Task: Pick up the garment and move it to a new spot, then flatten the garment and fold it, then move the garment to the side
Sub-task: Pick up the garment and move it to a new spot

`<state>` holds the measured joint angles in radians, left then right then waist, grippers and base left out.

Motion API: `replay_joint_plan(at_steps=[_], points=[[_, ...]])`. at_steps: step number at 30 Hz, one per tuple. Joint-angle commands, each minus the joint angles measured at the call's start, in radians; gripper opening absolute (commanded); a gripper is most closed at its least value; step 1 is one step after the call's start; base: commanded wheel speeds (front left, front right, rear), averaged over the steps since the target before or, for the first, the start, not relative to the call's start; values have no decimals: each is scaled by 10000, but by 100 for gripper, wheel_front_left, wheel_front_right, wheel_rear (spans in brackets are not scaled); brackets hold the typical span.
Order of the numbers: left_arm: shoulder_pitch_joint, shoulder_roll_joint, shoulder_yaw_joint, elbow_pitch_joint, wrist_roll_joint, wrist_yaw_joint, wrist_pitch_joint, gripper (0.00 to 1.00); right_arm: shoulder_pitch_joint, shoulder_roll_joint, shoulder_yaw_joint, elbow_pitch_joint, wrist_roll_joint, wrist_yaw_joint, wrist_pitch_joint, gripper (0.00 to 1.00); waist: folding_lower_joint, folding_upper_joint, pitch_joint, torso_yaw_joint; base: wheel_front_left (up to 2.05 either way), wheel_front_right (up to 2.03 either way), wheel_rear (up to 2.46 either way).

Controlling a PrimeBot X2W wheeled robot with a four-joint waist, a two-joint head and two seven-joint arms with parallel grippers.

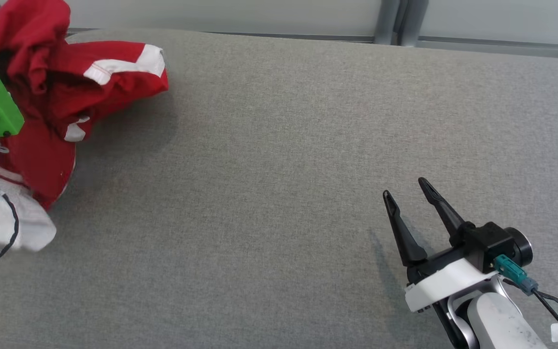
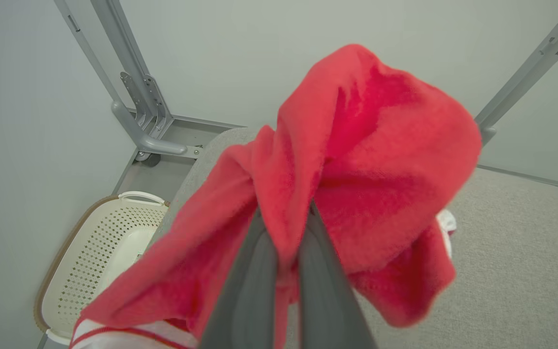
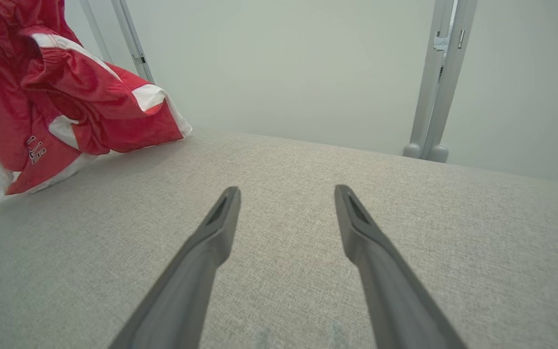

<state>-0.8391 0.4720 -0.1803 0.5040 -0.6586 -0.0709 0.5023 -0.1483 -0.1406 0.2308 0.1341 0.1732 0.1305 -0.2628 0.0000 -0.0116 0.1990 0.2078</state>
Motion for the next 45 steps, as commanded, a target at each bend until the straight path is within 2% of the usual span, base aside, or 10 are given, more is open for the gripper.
replay_joint_plan(at_steps=[1,6,12,19,26,30,36,41,45], points=[[80,184,106,-204,-90,96,71,0,123,-6,-46,-12,42,4,-31,100,0,116,-167,-213,0,0,0],[-50,442,278,-914,-170,237,310,0,271,73,-93,0,51,4,-31,100,0,116,-318,-467,0,0,0],[-232,220,-29,-2106,-361,85,760,0,402,212,-117,10,42,4,-31,100,0,116,-515,-703,0,0,0],[80,-662,-450,-4043,-1342,-27,1482,0,351,360,-271,-114,34,3,-31,100,0,116,-626,-1159,0,0,0],[601,-1653,-916,-5808,-2306,318,2147,0,336,515,-486,-245,24,4,-31,100,0,116,-578,-1961,0,0,0],[1078,-2076,-1529,-6376,-2236,474,2314,0,369,579,-617,-314,3,4,-31,100,0,116,-517,-2524,0,0,0],[2085,-2559,-2481,-6101,-1675,579,1869,0,551,717,-841,-417,56,4,-31,100,0,116,-431,-3391,0,0,0],[2857,-2826,-3141,-5010,-1113,458,1175,0,759,772,-988,-457,26,3,-31,100,0,116,-396,-3921,0,0,0],[3319,-2982,-3185,-3975,-983,526,555,0,909,785,-1083,-498,0,4,-31,100,0,116,-448,-4213,0,0,0]])
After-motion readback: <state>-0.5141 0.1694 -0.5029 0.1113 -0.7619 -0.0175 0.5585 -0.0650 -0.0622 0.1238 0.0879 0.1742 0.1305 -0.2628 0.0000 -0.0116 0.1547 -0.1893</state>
